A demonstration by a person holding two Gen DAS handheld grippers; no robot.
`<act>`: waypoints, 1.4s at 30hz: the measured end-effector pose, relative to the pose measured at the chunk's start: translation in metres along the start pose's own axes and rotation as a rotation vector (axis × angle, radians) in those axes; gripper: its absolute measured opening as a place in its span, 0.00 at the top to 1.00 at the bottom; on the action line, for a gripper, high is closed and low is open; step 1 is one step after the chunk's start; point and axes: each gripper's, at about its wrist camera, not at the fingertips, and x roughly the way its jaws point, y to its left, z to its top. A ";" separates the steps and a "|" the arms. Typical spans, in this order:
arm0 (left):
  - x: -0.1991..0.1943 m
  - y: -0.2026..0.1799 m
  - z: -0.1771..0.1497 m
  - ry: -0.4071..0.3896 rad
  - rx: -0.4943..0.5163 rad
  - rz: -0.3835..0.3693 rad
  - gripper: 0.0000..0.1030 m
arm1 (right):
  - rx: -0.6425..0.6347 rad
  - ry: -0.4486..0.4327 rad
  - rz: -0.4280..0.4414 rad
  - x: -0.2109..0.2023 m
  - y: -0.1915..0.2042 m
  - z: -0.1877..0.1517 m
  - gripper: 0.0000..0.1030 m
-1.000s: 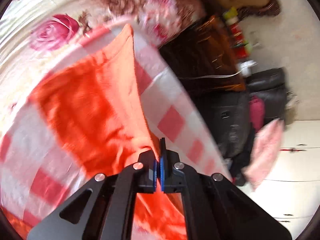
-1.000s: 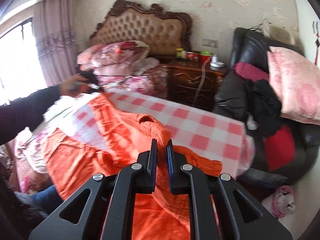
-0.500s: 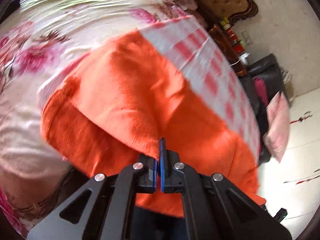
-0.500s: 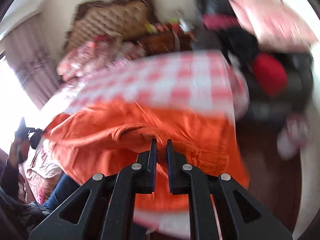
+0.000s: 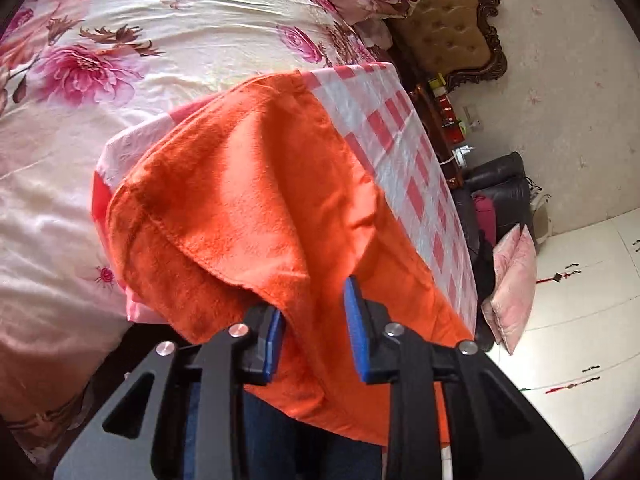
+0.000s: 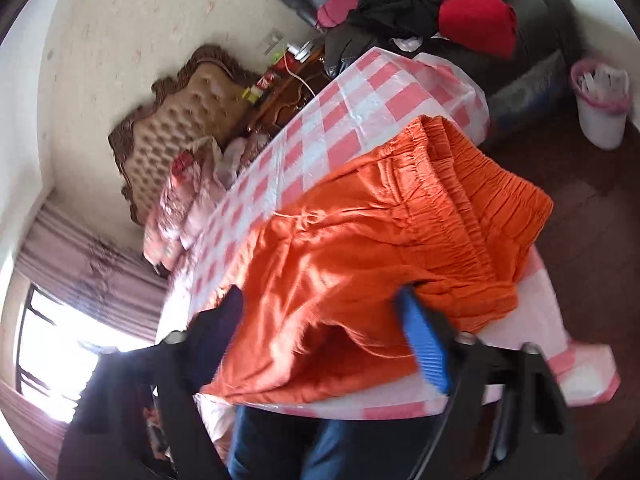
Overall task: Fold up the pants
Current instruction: 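Lift both held edges and fold one pants leg over the other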
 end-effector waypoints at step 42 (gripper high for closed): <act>-0.051 -0.060 -0.023 0.034 0.245 0.057 0.99 | -0.120 0.013 -0.480 0.020 -0.014 0.059 0.83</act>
